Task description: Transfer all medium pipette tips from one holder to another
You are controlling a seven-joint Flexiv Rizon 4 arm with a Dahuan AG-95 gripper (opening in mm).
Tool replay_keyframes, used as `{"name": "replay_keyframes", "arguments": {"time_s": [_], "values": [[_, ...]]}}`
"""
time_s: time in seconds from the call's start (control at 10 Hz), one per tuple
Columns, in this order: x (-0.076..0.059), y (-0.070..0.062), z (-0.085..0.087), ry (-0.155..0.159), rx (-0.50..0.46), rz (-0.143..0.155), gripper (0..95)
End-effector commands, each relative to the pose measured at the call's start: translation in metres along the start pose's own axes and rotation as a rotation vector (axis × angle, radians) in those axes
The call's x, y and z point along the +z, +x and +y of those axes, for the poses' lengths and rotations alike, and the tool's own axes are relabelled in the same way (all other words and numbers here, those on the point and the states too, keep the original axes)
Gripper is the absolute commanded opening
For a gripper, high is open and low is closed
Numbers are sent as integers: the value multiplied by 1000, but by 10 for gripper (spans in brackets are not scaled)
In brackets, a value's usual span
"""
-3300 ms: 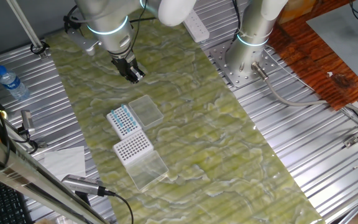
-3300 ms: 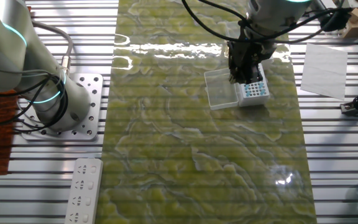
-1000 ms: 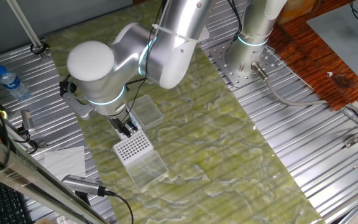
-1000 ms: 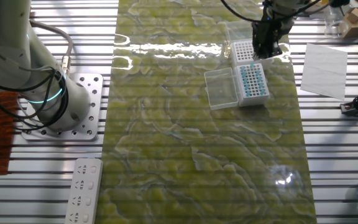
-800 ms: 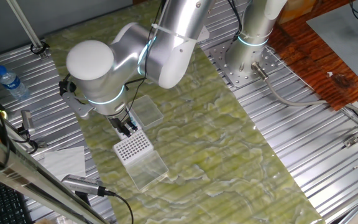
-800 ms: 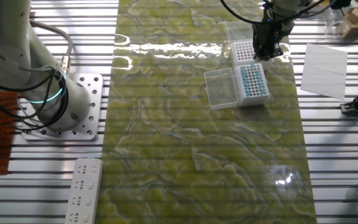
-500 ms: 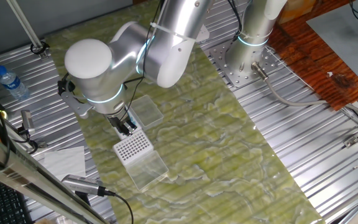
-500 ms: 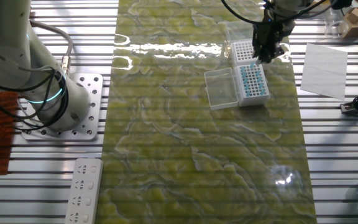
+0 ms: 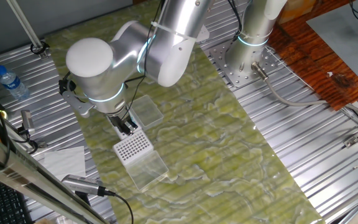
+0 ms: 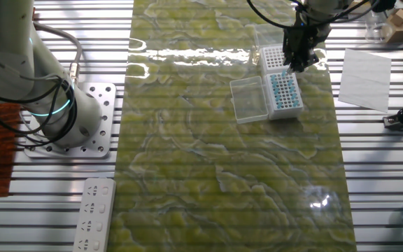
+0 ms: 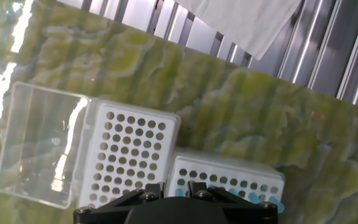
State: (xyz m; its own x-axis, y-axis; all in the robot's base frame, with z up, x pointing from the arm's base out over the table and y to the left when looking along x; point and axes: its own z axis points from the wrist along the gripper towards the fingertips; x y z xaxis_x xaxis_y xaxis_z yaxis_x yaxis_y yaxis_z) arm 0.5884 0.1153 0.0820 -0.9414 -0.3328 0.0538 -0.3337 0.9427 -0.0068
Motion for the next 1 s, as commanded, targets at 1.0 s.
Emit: {"name": "replay_keyframes", "arguments": {"time_s": [1.0], "values": [[9, 7, -1, 5, -42, -13, 0]]}}
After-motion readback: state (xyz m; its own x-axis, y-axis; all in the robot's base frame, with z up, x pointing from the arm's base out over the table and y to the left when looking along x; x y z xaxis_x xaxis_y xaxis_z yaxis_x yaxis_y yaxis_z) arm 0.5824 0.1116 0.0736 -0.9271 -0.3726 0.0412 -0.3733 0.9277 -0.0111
